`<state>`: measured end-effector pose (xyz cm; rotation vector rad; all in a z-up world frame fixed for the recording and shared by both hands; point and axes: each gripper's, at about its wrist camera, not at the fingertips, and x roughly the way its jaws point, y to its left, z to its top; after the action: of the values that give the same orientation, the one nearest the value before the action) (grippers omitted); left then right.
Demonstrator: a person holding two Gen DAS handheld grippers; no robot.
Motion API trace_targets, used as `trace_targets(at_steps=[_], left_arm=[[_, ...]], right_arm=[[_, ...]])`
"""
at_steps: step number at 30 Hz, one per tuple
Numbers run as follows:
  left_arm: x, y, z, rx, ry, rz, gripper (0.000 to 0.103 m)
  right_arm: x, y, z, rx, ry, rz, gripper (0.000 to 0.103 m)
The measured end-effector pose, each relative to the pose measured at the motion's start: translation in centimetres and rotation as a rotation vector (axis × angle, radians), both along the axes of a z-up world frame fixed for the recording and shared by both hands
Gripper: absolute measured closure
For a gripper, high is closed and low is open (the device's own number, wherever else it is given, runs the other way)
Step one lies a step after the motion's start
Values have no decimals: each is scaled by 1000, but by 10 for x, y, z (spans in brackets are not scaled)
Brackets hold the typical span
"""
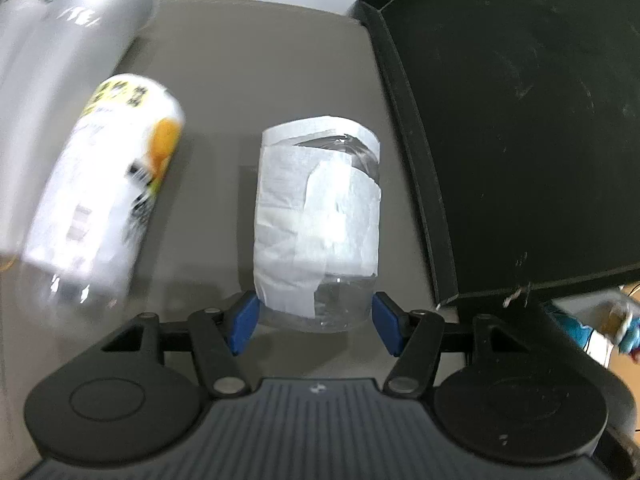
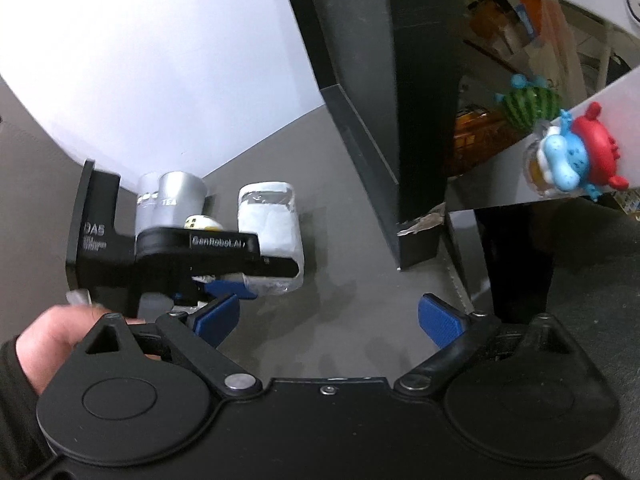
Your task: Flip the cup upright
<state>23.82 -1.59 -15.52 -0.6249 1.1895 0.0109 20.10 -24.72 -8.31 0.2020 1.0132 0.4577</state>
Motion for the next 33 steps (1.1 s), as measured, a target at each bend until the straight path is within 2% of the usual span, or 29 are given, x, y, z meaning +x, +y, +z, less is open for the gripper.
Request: trace_targets(at_steps=[4,16,22,26,33], left_arm=[[-28,8,5,-13,-3,14,42],[-91,-8,7,-49,-18,26,43],[-114,-7,1,-89,-21,46,43],[-123,-14,3,-60,-18,24,43],[-142,-18,9,-61,-15,-12,43]], right_arm=[[-2,2,1,-3,21,6,7],[5,15,18,51,95,41,7],[9,38,-3,33,168,71,7],[7,54,-17,10,200,98,7],[0,81,-32,-26,238,161,7]])
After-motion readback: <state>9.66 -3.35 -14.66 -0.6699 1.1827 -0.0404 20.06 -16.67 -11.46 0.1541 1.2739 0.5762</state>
